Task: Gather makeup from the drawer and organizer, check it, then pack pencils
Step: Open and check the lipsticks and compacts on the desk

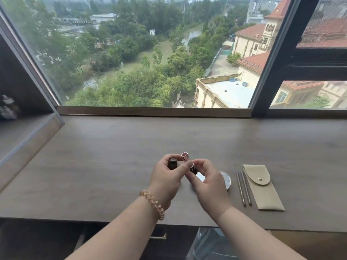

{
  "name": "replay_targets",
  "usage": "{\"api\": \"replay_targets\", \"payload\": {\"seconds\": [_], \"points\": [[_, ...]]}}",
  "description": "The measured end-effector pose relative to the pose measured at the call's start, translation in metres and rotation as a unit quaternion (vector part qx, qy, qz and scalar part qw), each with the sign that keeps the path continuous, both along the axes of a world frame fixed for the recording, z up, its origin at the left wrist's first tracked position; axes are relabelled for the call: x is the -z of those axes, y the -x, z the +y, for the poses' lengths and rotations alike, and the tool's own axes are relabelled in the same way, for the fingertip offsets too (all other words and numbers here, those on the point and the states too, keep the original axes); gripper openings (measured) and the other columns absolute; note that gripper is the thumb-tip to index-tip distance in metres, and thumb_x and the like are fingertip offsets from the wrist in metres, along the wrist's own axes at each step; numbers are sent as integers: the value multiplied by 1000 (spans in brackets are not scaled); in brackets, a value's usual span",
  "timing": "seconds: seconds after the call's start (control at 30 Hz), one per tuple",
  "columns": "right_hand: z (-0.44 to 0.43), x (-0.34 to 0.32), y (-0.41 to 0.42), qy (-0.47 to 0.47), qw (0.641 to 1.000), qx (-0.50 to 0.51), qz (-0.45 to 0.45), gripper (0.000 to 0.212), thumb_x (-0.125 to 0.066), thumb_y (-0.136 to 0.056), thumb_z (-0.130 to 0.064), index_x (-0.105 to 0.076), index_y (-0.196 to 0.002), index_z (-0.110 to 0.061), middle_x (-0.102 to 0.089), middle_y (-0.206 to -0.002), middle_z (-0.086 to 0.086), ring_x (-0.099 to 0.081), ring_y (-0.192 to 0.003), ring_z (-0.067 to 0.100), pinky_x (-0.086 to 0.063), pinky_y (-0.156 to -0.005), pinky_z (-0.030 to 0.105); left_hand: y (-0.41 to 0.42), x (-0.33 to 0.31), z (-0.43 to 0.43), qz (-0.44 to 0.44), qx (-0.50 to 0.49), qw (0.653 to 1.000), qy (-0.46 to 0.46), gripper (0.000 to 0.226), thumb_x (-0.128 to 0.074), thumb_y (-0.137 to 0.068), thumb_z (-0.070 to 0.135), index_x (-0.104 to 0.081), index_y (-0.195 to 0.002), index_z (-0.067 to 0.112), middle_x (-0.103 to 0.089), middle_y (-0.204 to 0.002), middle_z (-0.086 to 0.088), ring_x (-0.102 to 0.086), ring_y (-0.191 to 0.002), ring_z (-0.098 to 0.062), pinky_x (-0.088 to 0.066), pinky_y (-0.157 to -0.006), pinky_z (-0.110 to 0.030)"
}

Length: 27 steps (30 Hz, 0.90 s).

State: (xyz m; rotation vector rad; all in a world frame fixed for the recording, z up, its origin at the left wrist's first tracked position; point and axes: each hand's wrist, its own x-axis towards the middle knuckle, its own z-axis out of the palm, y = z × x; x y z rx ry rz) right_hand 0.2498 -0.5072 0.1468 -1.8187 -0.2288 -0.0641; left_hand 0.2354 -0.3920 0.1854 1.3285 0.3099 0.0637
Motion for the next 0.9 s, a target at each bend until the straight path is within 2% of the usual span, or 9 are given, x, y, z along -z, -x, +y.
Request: {"api": "replay_targets", "payload": {"seconds": [0.07, 0.23, 0.3, 0.4, 0.5, 0.6, 0.67, 0.77, 0.9], "points": [[2, 2, 0, -4, 1000, -6, 8, 23, -63, -76, -55, -59, -91, -37, -70, -91, -18, -64, -92, 6, -37, -102, 55, -2, 3, 2, -2, -15, 1000, 9, 14, -72, -78, 3, -61, -83, 9, -70, -69, -7, -65, -66, -20, -50, -63, -28], [4, 1, 1, -135, 977, -105, 128, 16, -51, -96, -14, -66, -99, -8, -70, -91, 6, -62, -86, 11, -48, -80, 28, -4, 10, 11, -3, 0, 1000, -10, 11, -68, -82, 2, -59, -82, 9, -65, -71, -10, -58, -58, -18, -50, -59, -27], [4, 3, 1, -154, 967, -120, 164, 18, -53, -95, -20, -65, -101, -8, -69, -94, 9, -61, -88, 12, -45, -80, 25, -4, 14, 15, -3, 2, 1000, -26, 10, -67, -83, 3, -60, -82, 10, -64, -69, -8, -59, -58, -14, -51, -58, -22], [5, 9, 0, -93, 980, -78, 158, 27, -75, -77, -31, -63, -98, -21, -68, -96, 8, -63, -91, 12, -42, -78, 10, -3, 19, 17, -2, 7, 1000, -28, 9, -67, -82, 3, -61, -84, 9, -66, -72, -9, -65, -62, -13, -53, -60, -20], [6, 15, -4, -106, 978, -62, 167, 32, -81, -71, -25, -63, -98, -26, -69, -93, 10, -64, -89, 14, -46, -79, 19, -5, 25, 18, -2, 12, 999, -37, 8, -67, -83, 2, -62, -89, 3, -67, -72, -7, -65, -59, -7, -52, -58, -17], [5, 16, -5, -200, 946, -128, 219, 33, -63, -88, -8, -55, -118, -17, -72, -92, 11, -67, -94, 19, -48, -85, 26, -7, 29, 24, -1, 16, 998, -64, 8, -66, -84, 6, -63, -91, 3, -68, -73, -9, -64, -60, -11, -53, -58, -22], [5, 16, -6, -190, 946, -140, 224, 39, -58, -91, -7, -49, -128, -15, -71, -91, 8, -67, -94, 15, -48, -84, 23, -7, 31, 26, 0, 17, 997, -69, 5, -66, -84, 4, -63, -89, 3, -68, -72, -9, -63, -59, -10, -51, -55, -20], [9, 15, -6, -137, 962, -123, 203, 58, -72, -80, -19, -45, -131, -20, -58, -91, 8, -63, -83, 8, -49, -77, 17, -7, 34, 24, 8, 25, 998, -57, 4, -65, -84, 2, -64, -87, 4, -68, -75, -11, -65, -62, -10, -52, -57, -18], [7, 20, -11, -149, 957, -141, 206, 59, -70, -82, -11, -43, -133, -20, -60, -82, 9, -64, -77, 11, -50, -78, 24, -9, 38, 26, 2, 49, 997, -54, 4, -63, -85, -1, -64, -85, 4, -66, -70, -9, -62, -56, -6, -49, -52, -16]]}}
